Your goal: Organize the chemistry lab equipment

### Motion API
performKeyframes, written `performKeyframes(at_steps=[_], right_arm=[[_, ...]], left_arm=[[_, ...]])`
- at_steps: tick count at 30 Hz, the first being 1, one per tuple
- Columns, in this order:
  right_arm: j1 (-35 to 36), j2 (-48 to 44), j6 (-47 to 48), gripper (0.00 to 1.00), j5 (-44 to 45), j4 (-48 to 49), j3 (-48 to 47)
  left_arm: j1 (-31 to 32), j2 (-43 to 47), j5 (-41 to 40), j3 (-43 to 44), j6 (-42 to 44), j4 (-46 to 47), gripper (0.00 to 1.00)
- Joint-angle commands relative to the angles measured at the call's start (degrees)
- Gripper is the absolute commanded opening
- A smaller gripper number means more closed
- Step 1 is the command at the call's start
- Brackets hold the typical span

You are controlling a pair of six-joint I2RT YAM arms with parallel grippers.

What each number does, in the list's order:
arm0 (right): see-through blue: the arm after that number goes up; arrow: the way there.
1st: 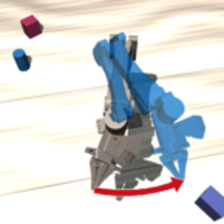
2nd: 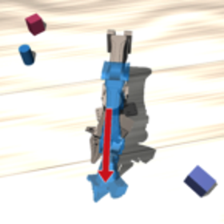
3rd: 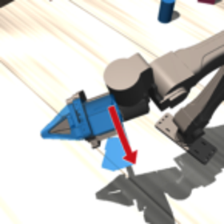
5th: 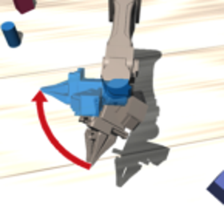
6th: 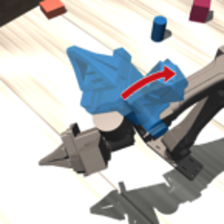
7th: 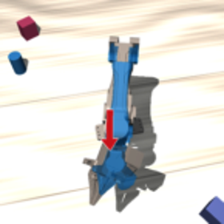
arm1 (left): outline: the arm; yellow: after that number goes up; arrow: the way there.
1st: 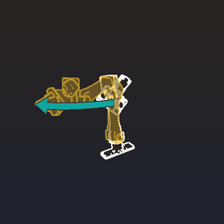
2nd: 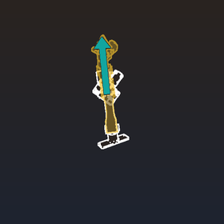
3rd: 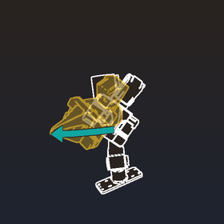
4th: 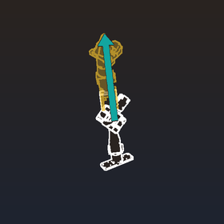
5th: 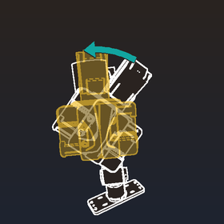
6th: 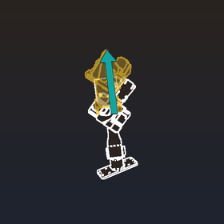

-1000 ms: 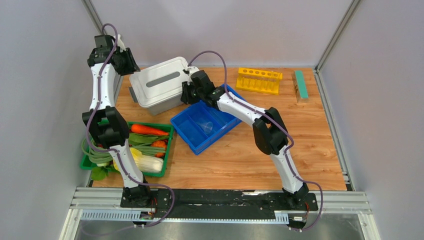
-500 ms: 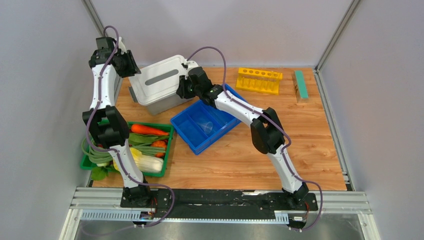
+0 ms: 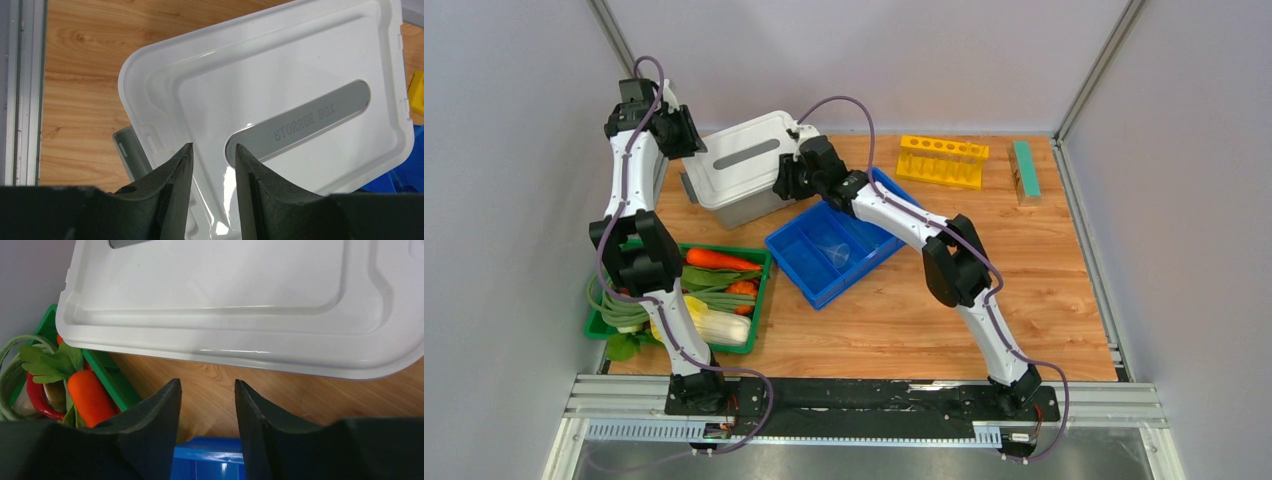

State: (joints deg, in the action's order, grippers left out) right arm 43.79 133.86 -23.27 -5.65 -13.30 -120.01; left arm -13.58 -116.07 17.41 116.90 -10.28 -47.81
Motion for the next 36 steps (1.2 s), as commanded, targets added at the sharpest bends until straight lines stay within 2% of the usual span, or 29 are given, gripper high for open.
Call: performKeyframes(at_steps=[1, 6, 9, 12, 19, 24, 36], right_arm=[[-2.82, -4.67, -1.08, 0.59, -4.36, -1.46, -4.53], [-7.22, -2.38, -0.38, 0.81, -5.51, -2.34, -7.78], [-9.15, -1.41, 0.68, 0.90, -3.40, -3.49, -9.45], [-11.26, 0.78, -0.98, 0.96, -6.99, -1.73, -11.29], [-14.08, 6.31, -4.15, 1.00, -14.02, 3.18, -16.31], [-14.08, 10.71, -7.75, 1.00, -18.60, 9.07, -17.37], [-14.08, 15.37, -15.66, 1.00, -21.15, 17.07, -17.28]], left_arm=[[-0.22, -0.56, 1.92, -0.09, -1.32, 1.49, 0.45], [-0.30, -2.49, 1.66, -0.97, -0.97, 0.88, 0.45], [-0.30, -2.84, 1.31, -2.20, -0.53, 0.44, 0.45], [-0.30, -3.46, 0.43, -2.73, -0.26, -0.79, 0.45], [-0.21, -3.37, 1.22, -4.22, 0.88, 0.00, 0.44], [-0.30, -3.72, 1.49, -4.14, 4.65, -0.61, 0.44], [-0.74, -4.25, 3.24, -1.50, 14.76, -4.31, 0.44]])
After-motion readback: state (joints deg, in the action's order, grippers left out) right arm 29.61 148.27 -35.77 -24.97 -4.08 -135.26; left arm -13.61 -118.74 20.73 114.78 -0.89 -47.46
